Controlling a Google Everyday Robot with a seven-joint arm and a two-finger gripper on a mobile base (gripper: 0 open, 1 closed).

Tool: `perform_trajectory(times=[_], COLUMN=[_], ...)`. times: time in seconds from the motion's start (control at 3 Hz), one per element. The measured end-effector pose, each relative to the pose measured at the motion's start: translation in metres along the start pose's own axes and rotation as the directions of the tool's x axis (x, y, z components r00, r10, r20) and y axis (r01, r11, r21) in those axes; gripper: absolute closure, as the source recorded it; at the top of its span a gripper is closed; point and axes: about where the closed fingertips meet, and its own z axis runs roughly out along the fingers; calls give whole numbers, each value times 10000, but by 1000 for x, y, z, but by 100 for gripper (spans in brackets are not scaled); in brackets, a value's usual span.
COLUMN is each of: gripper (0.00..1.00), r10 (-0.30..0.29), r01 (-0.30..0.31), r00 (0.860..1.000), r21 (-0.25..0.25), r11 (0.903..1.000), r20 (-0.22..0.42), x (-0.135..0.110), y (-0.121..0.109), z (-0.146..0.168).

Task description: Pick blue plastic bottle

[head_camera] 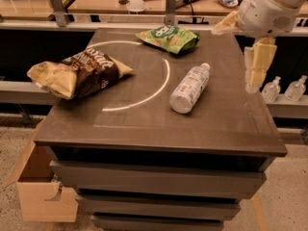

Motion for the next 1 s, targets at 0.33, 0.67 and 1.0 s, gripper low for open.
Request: perform_trajectory(times=[0.33,0.67,1.0], gripper=[0,0,0], r10=[-938,-1656,-2973], r01=[934,1660,2963], r00=[9956,9861,9539], r21=[413,372,-270], r11=[9948,9854,9547], r20=[70,-122,-414], x=[-1,-2,0], y=[-16,-26,-34], z=[1,15,32])
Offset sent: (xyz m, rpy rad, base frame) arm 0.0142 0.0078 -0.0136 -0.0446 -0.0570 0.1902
